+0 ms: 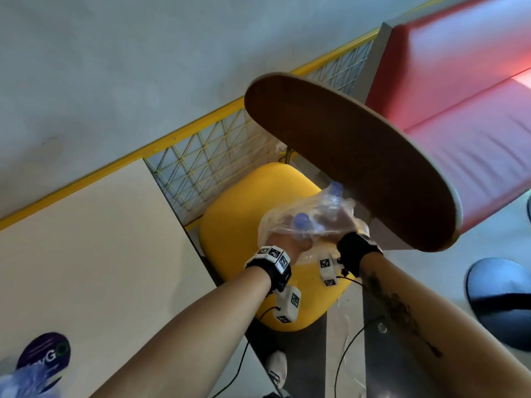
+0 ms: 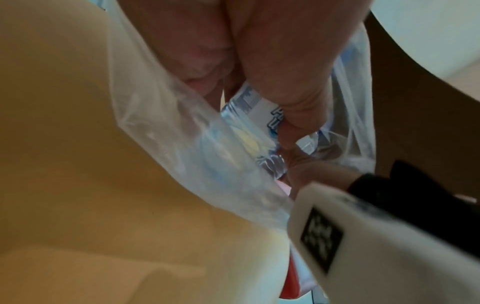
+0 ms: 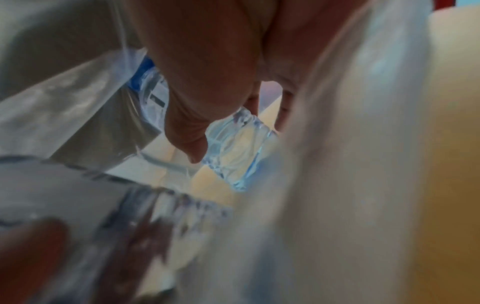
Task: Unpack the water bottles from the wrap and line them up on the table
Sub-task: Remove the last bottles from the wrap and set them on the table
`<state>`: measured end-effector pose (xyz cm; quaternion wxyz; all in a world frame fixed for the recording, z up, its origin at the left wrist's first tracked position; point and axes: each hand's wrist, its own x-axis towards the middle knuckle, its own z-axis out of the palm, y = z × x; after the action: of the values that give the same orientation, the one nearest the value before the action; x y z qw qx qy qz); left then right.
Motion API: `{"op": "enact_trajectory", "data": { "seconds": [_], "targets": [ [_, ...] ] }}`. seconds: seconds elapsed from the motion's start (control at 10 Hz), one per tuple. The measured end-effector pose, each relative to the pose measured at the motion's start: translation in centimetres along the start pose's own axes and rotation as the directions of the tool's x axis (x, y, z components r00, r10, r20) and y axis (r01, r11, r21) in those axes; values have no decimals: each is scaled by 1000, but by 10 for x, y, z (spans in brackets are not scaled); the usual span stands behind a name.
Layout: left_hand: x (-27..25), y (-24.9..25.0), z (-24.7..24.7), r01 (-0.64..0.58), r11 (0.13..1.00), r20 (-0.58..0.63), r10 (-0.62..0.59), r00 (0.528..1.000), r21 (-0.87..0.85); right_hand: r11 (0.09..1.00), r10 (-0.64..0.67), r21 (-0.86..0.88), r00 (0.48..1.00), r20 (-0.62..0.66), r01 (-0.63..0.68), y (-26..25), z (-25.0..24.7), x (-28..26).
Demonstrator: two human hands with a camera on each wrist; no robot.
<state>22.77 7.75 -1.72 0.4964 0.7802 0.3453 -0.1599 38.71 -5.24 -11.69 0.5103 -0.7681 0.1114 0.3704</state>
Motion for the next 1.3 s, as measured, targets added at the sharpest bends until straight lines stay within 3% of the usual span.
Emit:
{"op": "enact_trajectory", "data": {
  "seconds": [0.1, 0.2, 0.3, 0.4, 0.6, 0.7, 0.8, 1.0, 1.1, 1.2, 1.3],
  "targets": [
    [-9, 1, -6, -50, 998, 11, 50, 999, 49, 957, -108, -272, 994, -30, 96, -25, 3, -79],
    [-18, 1, -14, -76, 997, 12, 76, 997, -6, 946, -124, -296, 992, 31, 128, -12, 3, -88],
    [-33, 1, -16, -60, 998, 68, 62, 996, -37, 987, 41, -158, 986, 159, -15, -5, -4, -101],
    [-44, -4, -13, -62, 996, 85, 68, 994, -71, 977, 186, -137, 962, 199, -161, -4, -15, -129],
    [-98, -16, -24, -8, 999, 167, 14, 986, -32, 976, 191, -138, 964, 183, -167, 17, -28, -183],
    [-123, -45, -34, -56, 998, 126, 54, 991, 13, 969, 240, -110, 944, 225, -220, 43, -24, -212],
    [-153, -80, -53, -125, 989, 128, 135, 983, -78, 966, 258, -115, 901, 348, -232, 76, -13, -236],
    [-216, -155, -95, -137, 981, 19, 141, 990, -134, 941, 59, -322, 883, 466, 107, 108, 50, -296],
    [-248, -180, -121, -173, 949, 5, 180, 984, -263, 874, -57, -385, 850, 523, 296, 112, 92, -308],
    [-280, -203, -150, -226, 925, -4, 236, 972, -306, 751, -129, -463, 793, 596, 470, 105, 136, -322],
    [-309, -236, -186, -250, 939, -72, 240, 968, -237, 682, -120, -484, 736, 666, 549, 103, 183, -341]
  ]
}}
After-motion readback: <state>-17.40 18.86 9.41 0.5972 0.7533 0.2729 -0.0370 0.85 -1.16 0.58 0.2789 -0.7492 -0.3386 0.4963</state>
